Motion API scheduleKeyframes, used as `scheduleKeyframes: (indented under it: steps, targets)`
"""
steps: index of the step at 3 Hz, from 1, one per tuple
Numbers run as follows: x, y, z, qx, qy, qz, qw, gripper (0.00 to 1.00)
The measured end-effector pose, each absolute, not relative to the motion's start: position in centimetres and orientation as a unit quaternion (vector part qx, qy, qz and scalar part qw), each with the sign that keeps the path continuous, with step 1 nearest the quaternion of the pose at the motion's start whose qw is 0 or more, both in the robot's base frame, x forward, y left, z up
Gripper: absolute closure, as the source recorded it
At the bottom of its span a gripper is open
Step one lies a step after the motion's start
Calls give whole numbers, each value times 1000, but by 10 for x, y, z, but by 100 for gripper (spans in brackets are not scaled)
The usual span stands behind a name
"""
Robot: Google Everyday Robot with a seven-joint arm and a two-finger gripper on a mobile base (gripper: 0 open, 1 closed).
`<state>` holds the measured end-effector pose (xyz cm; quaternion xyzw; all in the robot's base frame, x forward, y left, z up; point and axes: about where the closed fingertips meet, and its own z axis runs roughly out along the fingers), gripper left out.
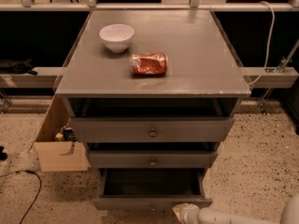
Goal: Close bottom drawer
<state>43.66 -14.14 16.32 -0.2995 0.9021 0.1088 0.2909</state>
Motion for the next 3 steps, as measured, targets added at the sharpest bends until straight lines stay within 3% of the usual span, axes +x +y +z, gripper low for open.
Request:
scheduleKeyframes:
  steps: [3]
  targets:
    - [516,-118,174,-316,893,50,316,100]
